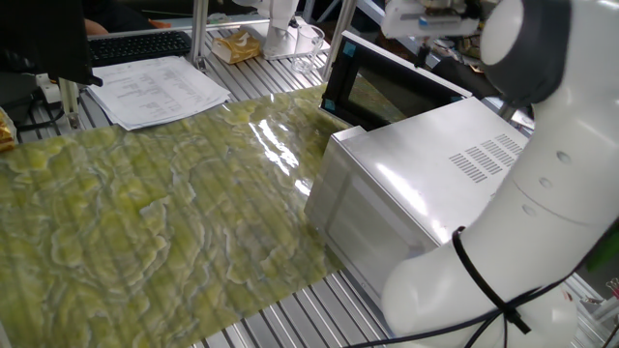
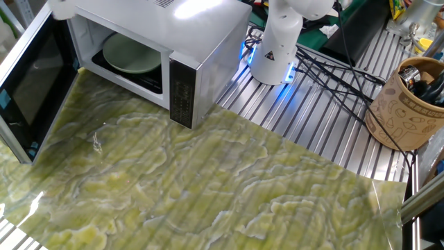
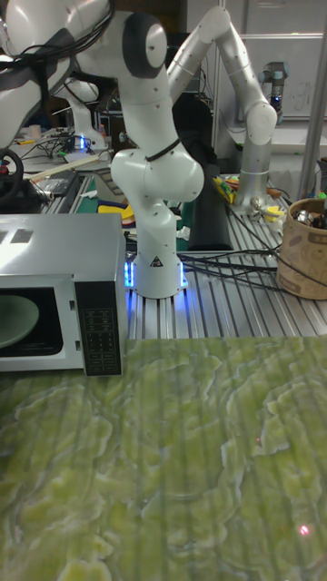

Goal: Put the bowl into the microwave

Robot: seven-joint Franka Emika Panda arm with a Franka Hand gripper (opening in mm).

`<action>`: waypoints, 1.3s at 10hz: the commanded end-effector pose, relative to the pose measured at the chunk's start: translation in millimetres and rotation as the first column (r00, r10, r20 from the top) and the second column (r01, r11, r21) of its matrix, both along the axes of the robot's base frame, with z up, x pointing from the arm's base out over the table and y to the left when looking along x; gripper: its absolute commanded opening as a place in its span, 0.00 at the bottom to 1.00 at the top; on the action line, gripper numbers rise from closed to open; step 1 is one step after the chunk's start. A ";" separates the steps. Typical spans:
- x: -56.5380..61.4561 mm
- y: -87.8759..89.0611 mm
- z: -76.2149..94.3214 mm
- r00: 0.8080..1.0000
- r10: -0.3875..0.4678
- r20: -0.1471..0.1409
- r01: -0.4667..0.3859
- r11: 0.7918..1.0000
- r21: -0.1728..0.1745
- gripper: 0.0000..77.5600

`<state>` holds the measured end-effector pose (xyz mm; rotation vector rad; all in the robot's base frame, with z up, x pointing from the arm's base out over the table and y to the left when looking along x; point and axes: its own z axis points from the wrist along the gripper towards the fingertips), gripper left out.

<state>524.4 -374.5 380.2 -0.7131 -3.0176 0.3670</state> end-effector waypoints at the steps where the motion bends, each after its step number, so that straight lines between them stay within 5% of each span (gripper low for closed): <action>1: 53.6 -33.1 14.2 0.999 0.012 0.036 -0.010 0.999 -0.032 0.02; 4: 64.6 -51.7 5.2 0.996 0.029 0.084 -0.023 0.997 -0.069 0.02; 13: 70.2 -46.9 -4.8 0.987 0.003 0.162 0.014 0.994 -0.105 0.02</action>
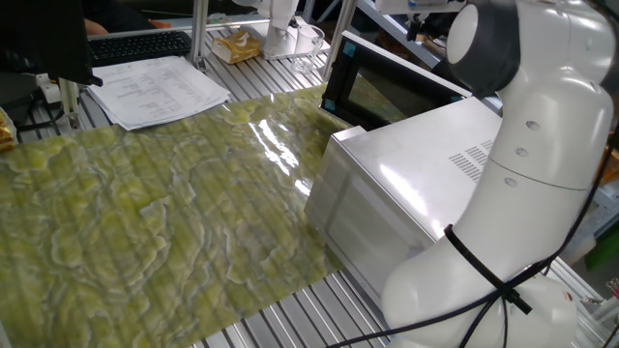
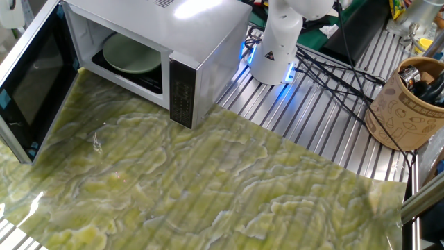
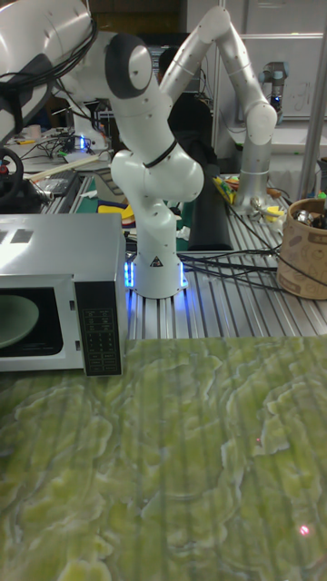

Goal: Put the bowl into the microwave

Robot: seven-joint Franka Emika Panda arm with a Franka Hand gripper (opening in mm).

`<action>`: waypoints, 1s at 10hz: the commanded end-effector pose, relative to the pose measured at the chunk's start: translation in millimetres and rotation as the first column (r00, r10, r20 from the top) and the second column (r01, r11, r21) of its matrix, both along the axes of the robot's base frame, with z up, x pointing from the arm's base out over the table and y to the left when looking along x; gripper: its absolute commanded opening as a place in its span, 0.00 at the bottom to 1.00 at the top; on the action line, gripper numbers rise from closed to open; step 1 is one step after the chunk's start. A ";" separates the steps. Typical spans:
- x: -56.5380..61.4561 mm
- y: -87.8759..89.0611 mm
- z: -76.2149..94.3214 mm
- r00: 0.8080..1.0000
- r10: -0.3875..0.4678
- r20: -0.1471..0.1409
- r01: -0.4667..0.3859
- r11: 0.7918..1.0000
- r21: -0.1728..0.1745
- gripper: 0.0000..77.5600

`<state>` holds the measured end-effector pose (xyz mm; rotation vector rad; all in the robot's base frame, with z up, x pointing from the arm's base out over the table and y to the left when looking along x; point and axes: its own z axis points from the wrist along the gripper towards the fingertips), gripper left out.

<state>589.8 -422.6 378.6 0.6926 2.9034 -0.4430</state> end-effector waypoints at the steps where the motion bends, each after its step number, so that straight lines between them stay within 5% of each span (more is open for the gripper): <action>1: 4.9 1.2 -3.1 0.998 -0.028 0.053 0.029 0.999 -0.016 0.02; 10: 23.1 -9.1 -35.8 0.995 -0.035 0.089 0.037 0.999 -0.027 0.02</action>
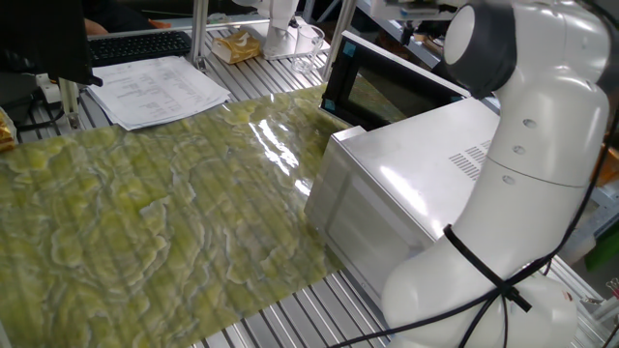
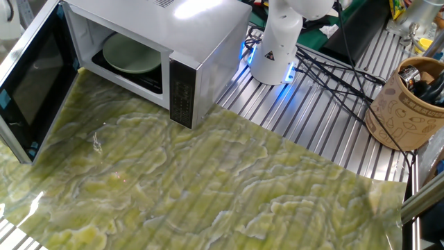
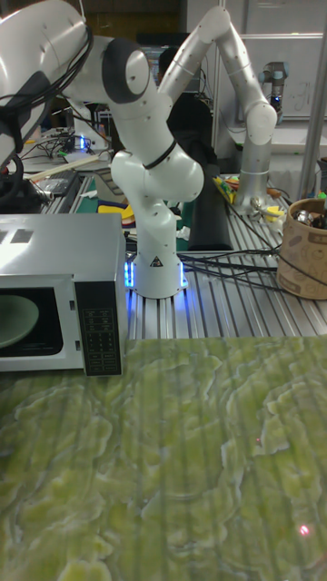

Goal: Put the bowl into the microwave

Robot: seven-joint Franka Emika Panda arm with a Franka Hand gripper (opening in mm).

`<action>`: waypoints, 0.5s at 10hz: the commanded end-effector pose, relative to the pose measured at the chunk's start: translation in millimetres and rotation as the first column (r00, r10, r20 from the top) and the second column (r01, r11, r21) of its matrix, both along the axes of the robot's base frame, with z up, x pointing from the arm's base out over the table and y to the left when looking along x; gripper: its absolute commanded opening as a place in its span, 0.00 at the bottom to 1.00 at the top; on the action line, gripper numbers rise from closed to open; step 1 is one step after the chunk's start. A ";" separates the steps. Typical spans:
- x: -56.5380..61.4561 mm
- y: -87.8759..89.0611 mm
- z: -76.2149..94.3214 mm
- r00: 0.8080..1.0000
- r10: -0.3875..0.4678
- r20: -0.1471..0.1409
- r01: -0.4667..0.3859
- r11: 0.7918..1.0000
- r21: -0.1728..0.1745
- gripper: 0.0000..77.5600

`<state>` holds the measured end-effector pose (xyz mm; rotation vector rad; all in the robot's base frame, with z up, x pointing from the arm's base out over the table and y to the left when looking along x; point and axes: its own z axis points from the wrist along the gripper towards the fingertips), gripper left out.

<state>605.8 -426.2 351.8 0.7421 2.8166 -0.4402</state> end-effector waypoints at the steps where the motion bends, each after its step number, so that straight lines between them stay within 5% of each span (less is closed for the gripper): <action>1: 8.2 -6.1 -11.0 1.000 0.000 0.012 0.000 1.000 -0.008 0.02; 5: 10.6 -4.0 -16.9 1.000 -0.009 0.010 0.009 1.000 0.003 0.02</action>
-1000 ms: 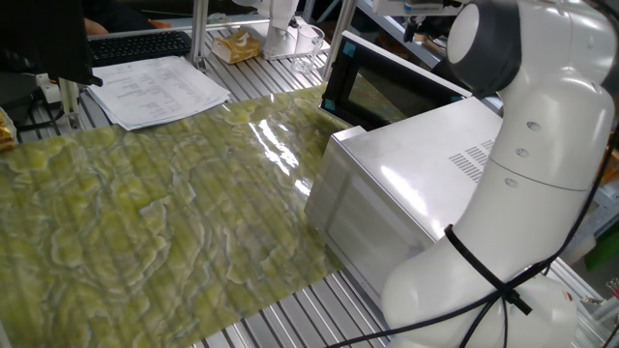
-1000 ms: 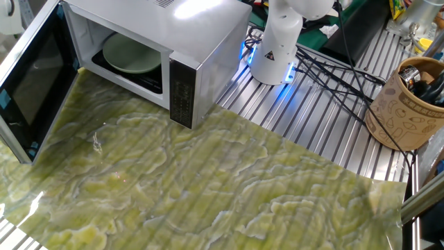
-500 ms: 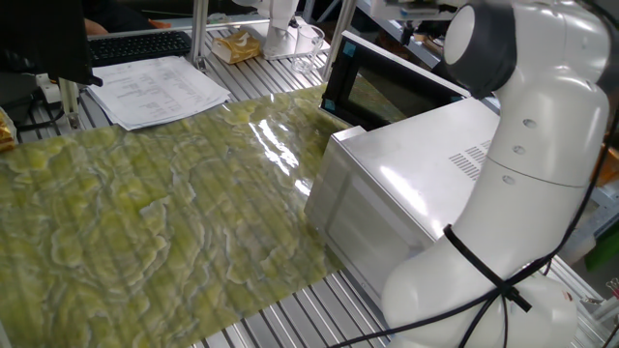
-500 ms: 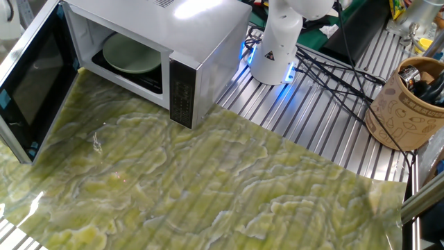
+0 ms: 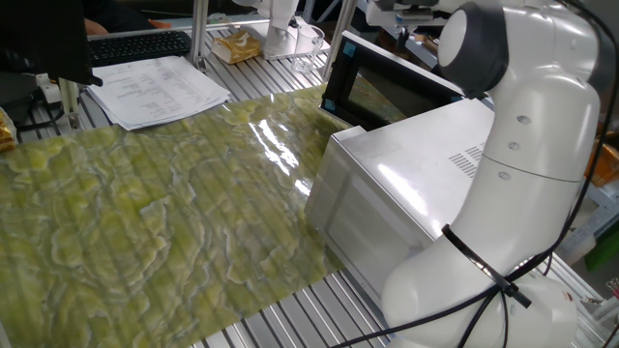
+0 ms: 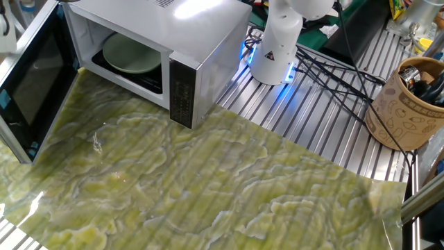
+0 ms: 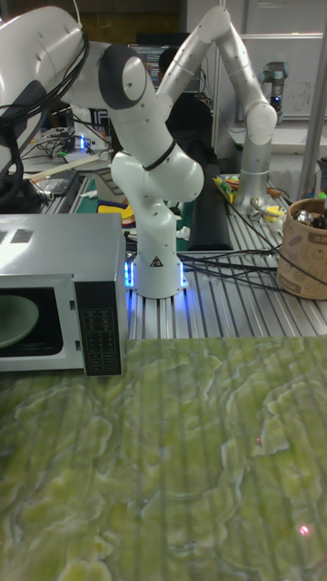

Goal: Put the bowl into the microwave

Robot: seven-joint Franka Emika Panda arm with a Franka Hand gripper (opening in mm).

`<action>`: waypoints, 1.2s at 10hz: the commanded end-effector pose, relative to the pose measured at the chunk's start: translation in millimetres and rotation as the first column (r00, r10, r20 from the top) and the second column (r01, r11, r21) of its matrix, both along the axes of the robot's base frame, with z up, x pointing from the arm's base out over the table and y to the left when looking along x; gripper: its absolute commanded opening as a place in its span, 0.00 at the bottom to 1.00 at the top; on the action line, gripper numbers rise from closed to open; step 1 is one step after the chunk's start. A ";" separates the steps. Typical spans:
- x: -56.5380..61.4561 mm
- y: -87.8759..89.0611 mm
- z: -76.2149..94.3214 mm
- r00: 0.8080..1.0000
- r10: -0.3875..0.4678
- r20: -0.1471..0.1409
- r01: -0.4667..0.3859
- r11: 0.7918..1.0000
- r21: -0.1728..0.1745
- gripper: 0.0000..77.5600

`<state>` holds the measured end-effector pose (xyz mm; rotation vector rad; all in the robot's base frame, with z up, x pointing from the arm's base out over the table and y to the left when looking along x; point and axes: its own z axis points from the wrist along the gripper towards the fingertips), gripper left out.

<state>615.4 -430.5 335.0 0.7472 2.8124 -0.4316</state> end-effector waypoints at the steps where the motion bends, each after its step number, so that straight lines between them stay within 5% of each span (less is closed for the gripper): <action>1: 1.4 0.7 -1.2 1.000 -0.007 0.004 0.007 1.000 -0.002 0.02; 8: 5.6 5.3 -15.1 1.000 -0.012 0.004 0.012 1.000 0.015 0.02; 12: 3.1 12.6 -13.2 1.000 -0.021 -0.020 0.022 0.999 0.041 0.02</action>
